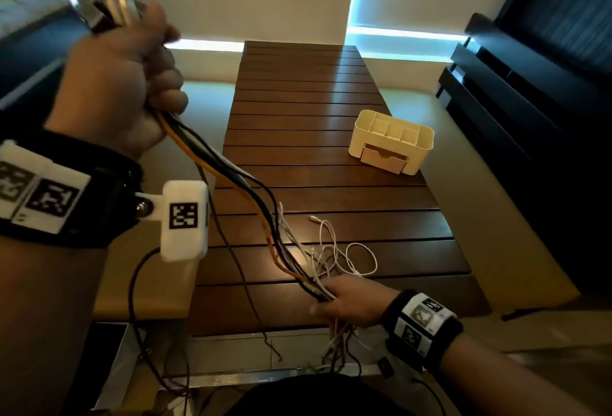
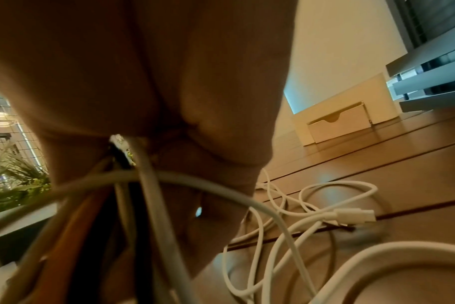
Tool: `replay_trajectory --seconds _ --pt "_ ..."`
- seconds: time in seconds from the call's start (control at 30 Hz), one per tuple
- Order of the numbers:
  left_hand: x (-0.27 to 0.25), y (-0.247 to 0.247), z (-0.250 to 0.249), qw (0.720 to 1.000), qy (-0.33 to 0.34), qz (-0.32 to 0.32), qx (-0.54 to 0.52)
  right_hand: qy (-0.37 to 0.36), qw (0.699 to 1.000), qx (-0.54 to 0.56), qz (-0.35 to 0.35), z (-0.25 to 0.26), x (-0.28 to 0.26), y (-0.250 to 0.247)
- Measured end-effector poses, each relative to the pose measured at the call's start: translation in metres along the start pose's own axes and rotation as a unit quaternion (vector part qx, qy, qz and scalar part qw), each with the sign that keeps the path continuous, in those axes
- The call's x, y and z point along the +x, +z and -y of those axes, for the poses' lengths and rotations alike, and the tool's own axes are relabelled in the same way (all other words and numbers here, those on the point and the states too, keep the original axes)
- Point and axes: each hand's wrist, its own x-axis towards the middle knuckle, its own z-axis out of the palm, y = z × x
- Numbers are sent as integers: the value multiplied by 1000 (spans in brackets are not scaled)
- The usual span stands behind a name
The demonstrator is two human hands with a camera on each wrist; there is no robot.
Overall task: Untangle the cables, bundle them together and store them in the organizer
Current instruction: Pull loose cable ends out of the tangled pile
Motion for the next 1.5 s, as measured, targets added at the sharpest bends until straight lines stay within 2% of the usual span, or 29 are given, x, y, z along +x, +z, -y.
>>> replay_trajectory --seconds 0.13,0.3,0.53,0.63,0.73,0.83,0.9,1.07,1.2,1.27,1.33,1.4,1.47,1.5 --pt "0 -3 19 999 -13 -27 45 19 1000 12 -20 1 7 5" --pt "-4 -7 36 999 -24 -14 42 42 995 25 -89 -3 18 -6" --pt "-10 -24 33 999 -25 -27 33 48 995 38 -79 -5 30 -5" --pt "-12 -32 29 999 -23 -42 17 71 992 50 -86 -12 31 -5" --pt "-12 -36 28 999 -25 -45 5 106 991 52 -63 -16 33 -7" --pt "-12 -35 31 999 -30 -41 -6 121 990 23 -74 -15 44 -11" --pt "-12 -32 32 999 -30 -38 -10 116 987 21 -106 -9 55 -15" --pt "-7 -28 28 998 -16 -53 -21 73 966 117 -221 32 79 -23" --pt "-4 -35 24 998 -12 -63 -30 23 959 140 -244 49 90 -32" --pt "-4 -40 22 997 -10 -68 -30 0 973 127 -192 45 86 -38" --pt "-6 -43 22 997 -9 -77 -31 2 977 159 -141 32 81 -44" --pt "-9 -43 26 996 -12 -83 -31 13 967 193 -167 7 77 -46" --pt "-13 -39 33 996 -18 -78 -26 27 962 140 -233 -28 77 -44" --pt "-15 -36 37 997 -23 -69 -24 50 966 103 -231 -43 77 -42"
